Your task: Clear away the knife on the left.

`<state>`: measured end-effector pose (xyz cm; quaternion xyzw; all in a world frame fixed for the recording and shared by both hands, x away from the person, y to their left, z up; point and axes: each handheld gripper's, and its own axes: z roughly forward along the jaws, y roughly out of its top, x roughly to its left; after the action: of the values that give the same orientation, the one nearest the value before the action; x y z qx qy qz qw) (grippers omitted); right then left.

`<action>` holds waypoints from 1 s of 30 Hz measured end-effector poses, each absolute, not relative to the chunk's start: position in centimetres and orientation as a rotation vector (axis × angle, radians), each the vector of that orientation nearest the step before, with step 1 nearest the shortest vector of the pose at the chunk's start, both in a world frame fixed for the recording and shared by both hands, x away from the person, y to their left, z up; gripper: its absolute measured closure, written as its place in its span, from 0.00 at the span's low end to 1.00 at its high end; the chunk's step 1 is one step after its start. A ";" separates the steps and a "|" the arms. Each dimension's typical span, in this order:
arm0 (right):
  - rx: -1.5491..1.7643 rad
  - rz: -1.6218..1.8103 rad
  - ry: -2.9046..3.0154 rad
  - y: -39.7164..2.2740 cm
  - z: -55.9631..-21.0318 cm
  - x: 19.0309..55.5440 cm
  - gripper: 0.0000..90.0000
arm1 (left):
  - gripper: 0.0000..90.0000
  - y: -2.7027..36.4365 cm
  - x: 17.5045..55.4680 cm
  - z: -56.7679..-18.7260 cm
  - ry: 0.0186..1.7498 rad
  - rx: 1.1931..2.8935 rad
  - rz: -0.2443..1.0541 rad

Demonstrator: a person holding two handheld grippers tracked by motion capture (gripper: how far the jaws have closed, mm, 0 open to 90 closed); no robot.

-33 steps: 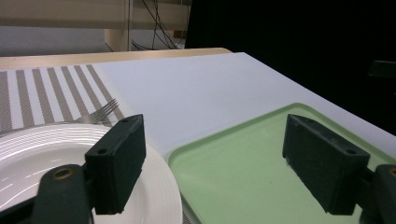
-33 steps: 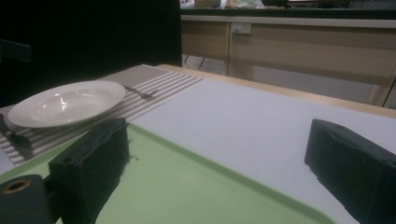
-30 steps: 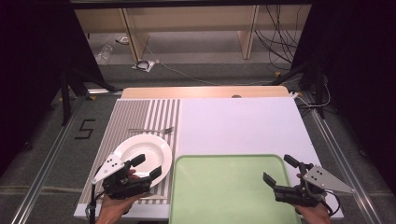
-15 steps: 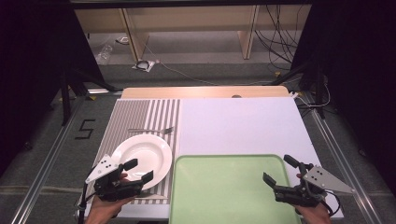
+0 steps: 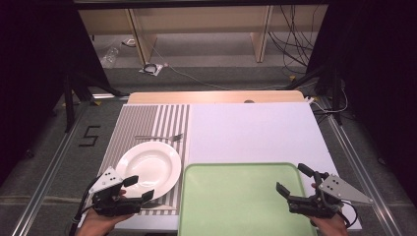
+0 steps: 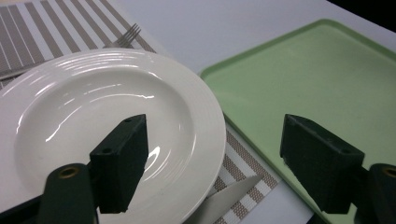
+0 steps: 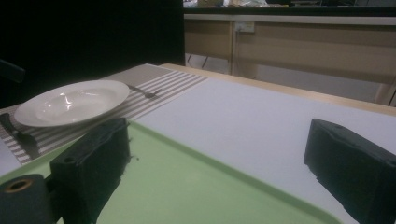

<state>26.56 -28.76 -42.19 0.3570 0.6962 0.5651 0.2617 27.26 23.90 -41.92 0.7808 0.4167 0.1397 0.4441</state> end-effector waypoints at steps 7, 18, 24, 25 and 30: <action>0.966 1.532 1.891 -28.7 -42.2 26.5 0.09 | 0.27 24.1 27.1 -42.6 1.028 2.086 0.342; 0.959 1.532 1.897 -28.7 -42.2 26.6 0.09 | 0.28 25.4 26.6 -42.9 1.057 2.172 0.353; 0.961 1.537 1.898 -28.7 -42.2 26.5 0.09 | 0.28 25.7 26.3 -43.3 1.062 2.236 0.346; 0.961 1.537 1.898 -28.7 -42.2 26.5 0.09 | 0.28 25.7 26.3 -43.3 1.062 2.236 0.346; 0.959 1.536 1.903 -28.6 -42.3 26.5 0.09 | 0.29 26.1 26.1 -43.8 1.088 2.273 0.326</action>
<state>26.53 -28.61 -42.26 0.3531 0.7006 0.5654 0.2547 26.12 26.15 -43.78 0.8544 0.4092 0.1227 0.2959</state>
